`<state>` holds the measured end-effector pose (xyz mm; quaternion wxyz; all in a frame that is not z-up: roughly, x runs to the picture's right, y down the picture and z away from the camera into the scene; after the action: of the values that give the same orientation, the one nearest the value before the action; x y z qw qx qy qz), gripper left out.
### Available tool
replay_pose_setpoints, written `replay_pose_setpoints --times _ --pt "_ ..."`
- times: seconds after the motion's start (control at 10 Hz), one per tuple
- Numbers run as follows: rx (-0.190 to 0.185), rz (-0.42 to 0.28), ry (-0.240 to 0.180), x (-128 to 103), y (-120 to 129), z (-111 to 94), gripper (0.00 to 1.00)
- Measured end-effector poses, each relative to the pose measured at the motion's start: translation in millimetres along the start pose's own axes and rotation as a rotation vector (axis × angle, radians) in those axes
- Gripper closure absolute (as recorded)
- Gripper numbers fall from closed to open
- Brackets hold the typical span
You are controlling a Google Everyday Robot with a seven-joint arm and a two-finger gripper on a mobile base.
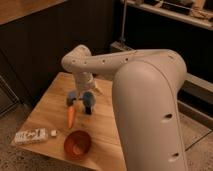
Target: Place the ceramic cup over the eraser
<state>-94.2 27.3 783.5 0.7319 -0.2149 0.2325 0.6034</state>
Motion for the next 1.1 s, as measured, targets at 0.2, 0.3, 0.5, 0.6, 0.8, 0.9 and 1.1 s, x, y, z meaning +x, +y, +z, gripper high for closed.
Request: replay_pose_setpoints --times 0.2,0.3,0.5,0.6,0.8,0.9,1.1 --pt "-0.043 -0.003 -0.016 -3.3 9.9 -9.4 0.20" --pt "-0.071 -0.012 -0.034 -6.4 17.7 -18.8 0.20" --pt "-0.113 -0.050 -0.074 -9.8 36.4 -42.2 0.20" --pt "-0.119 -0.062 -0.084 -9.9 41.3 -48.8 0.20" --pt "-0.119 -0.088 -0.107 -9.9 50.6 -59.9 0.20" --pt "-0.116 -0.087 -0.107 -10.0 49.9 -59.0 0.20" --pt "-0.114 -0.085 -0.108 -10.4 48.7 -59.0 0.20"
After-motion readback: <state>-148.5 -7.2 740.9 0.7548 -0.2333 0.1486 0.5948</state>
